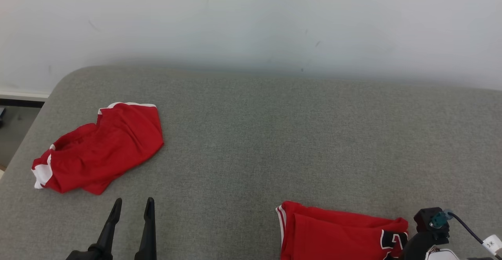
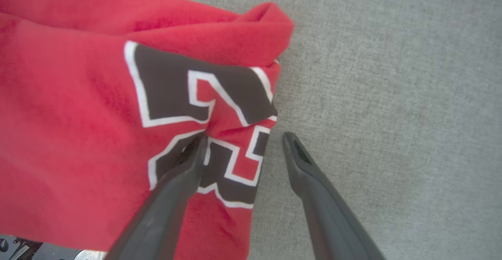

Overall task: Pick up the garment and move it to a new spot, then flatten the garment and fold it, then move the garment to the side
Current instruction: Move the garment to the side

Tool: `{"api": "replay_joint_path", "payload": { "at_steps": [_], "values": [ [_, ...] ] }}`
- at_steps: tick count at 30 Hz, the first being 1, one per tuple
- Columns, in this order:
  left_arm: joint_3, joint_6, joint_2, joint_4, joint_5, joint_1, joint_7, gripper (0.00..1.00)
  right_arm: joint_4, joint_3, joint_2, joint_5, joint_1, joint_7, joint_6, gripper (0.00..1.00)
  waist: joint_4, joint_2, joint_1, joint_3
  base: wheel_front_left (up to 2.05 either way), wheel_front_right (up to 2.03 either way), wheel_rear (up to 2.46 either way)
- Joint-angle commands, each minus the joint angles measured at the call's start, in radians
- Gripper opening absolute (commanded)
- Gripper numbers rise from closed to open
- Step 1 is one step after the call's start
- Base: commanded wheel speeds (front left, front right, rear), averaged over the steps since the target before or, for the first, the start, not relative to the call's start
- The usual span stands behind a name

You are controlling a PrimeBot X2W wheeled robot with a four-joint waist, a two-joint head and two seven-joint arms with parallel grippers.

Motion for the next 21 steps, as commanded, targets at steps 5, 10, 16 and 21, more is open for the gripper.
{"api": "replay_joint_path", "payload": {
  "at_steps": [5, 10, 16, 21],
  "values": [
    [-0.001, -0.001, 0.005, -0.009, 0.001, -0.016, -0.004, 1.00, 0.056, 0.037, -0.026, -0.016, -0.049, -0.023, -0.002, 0.00, 0.012, -0.0001, -0.0001, 0.011, 0.00, 0.00, 0.00],
    [0.008, -0.001, -0.007, -0.051, -0.009, -0.033, -0.004, 1.00, 0.107, 0.081, -0.080, -0.022, -0.147, -0.096, -0.003, 0.00, 0.002, -0.0001, -0.0001, 0.033, 0.00, 0.00, 0.00],
    [-0.004, -0.001, 0.004, -0.105, -0.007, -0.066, -0.003, 1.00, 0.196, 0.125, -0.107, -0.019, -0.339, -0.169, -0.003, 0.00, -0.055, -0.0001, -0.0001, 0.094, 0.00, 0.00, 0.00],
    [-0.049, -0.001, 0.027, -0.143, 0.006, -0.103, -0.003, 1.00, 0.320, 0.095, -0.134, -0.033, -0.525, -0.204, -0.003, 0.00, -0.103, -0.0001, -0.0001, 0.172, 0.00, 0.00, 0.00]
  ]
}}
